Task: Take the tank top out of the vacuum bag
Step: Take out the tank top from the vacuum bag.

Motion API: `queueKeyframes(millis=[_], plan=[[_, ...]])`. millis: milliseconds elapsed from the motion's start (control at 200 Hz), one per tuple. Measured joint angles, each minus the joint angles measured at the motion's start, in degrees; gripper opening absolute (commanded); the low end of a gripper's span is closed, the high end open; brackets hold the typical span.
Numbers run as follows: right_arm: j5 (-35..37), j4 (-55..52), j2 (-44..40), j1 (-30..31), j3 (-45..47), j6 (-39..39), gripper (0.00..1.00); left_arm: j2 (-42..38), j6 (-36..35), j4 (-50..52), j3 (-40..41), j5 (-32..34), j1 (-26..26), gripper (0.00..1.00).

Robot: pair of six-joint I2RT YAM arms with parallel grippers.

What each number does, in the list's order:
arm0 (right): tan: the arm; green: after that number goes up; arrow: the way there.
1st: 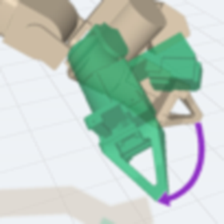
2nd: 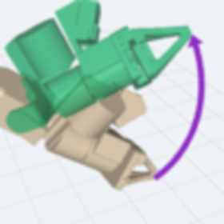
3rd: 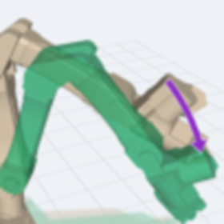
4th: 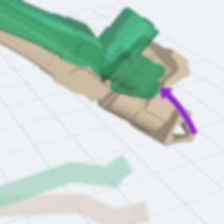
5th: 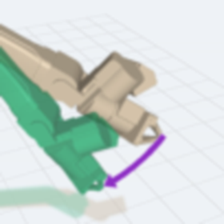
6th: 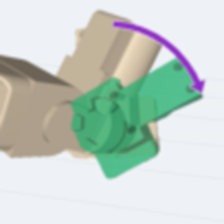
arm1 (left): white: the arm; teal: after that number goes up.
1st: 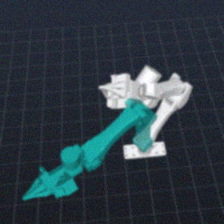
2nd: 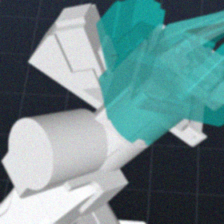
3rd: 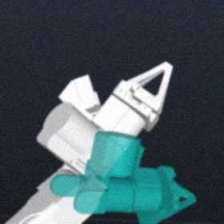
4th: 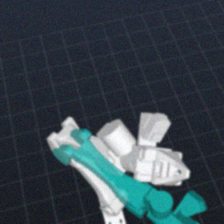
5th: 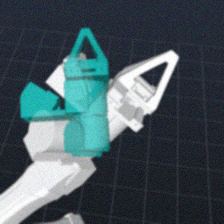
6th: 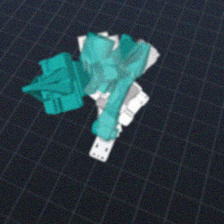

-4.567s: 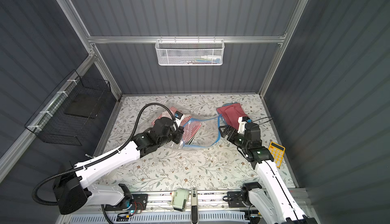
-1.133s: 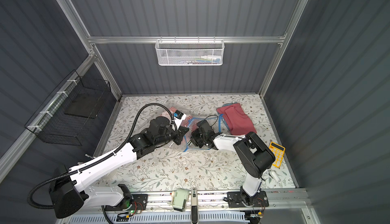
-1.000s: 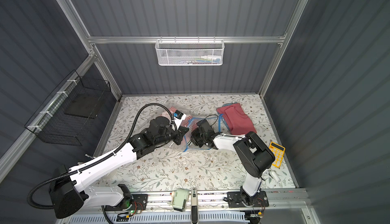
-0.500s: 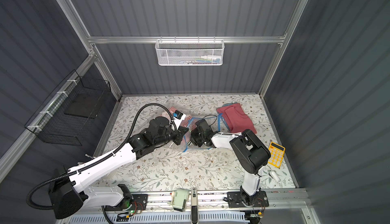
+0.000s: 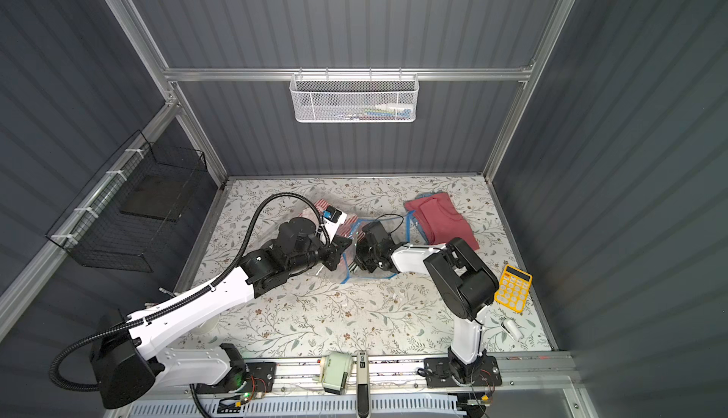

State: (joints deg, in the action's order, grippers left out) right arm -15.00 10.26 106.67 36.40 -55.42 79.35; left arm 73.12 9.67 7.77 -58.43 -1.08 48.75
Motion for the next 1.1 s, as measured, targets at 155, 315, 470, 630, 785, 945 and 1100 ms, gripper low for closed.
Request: queueKeyframes(millis=[155,315,470,630,785,945,1100], plan=[[0.00,0.31,0.00,0.00,0.09,0.02,0.31,0.00,-0.02,0.09,0.00,0.00,0.00,0.00],[-0.07,1.44,0.48,0.00,0.26,0.00,0.31,0.00,-0.02,0.13,0.00,0.00,0.00,0.00],[-0.02,1.64,0.87,0.00,-0.28,-0.70,0.31,-0.02,-0.07,0.39,0.00,0.20,0.00,0.00],[0.13,2.45,0.96,0.00,-1.01,-1.49,0.31,-0.22,-0.20,0.59,0.00,0.46,0.00,0.00],[0.28,3.45,0.96,0.00,-1.01,-1.79,0.31,-0.39,-0.20,1.01,0.00,0.63,0.00,0.00],[0.50,3.58,0.90,0.00,-0.83,-2.32,0.31,-0.48,-0.20,1.05,0.00,0.66,0.00,0.00],[1.33,3.96,0.42,0.00,-0.24,-3.15,0.30,-0.48,-0.20,1.03,0.00,0.63,0.00,0.00]])
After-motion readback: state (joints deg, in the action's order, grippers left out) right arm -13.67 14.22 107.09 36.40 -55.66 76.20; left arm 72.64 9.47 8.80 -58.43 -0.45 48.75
